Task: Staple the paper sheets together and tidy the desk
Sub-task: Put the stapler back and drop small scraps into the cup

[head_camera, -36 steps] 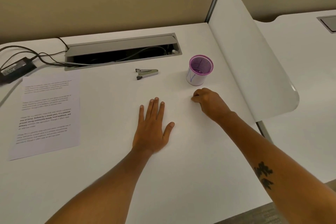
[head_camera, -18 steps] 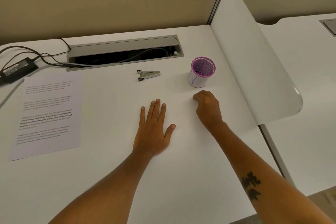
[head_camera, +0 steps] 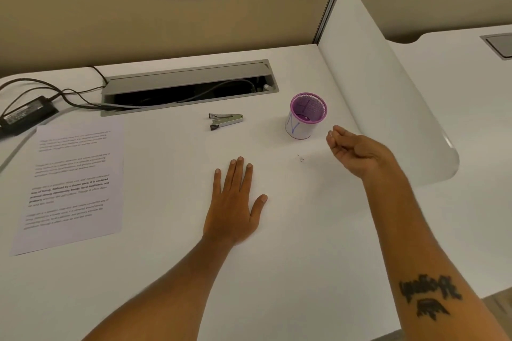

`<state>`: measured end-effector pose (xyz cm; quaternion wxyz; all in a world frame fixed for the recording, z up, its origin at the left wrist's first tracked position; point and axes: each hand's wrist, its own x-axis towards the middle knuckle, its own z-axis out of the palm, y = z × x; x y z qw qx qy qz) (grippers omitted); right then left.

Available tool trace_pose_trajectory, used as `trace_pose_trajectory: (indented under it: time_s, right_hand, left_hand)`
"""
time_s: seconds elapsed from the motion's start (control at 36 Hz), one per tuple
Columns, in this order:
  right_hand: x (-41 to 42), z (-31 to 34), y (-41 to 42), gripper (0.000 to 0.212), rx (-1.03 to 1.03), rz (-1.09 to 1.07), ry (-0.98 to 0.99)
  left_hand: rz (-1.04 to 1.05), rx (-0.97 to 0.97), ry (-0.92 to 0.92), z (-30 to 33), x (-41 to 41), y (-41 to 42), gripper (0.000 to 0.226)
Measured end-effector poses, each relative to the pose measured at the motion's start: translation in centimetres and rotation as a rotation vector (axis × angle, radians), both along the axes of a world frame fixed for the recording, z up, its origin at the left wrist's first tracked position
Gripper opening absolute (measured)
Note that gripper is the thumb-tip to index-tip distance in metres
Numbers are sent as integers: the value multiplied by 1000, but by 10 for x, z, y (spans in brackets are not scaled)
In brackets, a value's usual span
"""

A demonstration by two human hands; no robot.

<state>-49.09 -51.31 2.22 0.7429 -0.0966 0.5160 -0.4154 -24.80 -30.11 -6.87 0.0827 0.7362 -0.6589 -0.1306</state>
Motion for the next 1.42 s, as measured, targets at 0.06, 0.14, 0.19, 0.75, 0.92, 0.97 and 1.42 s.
trace_pose_trajectory:
  time_s: [0.06,0.14,0.19,0.75,0.92,0.97,1.42]
  right_hand:
    - [-1,12,-10,44,-39,-9,-16]
    - [16,41,-22,25,-132,54,92]
    - [32,56,-28,15,-200,113,233]
    - [70,57,-47,9,-911,481,1463]
    - [70,53,-38,12,-989,442,1430]
    - [67,53,-31,15,-988,407,1383]
    - [47,-63,116,69,-645,661,1651]
  left_hand:
    - [4,-2,0,1,0,0,79]
    - [2,3,-4,2,0,0,80]
    - [1,3,-9,2,0,0,80]
    - [-1,-8,12,1,1,0,78]
    - [0,-10,11,0,1,-1,78]
    - [0,-13,14,0,1,-1,78]
    - [5,-13,-4,-3,0,-1,79]
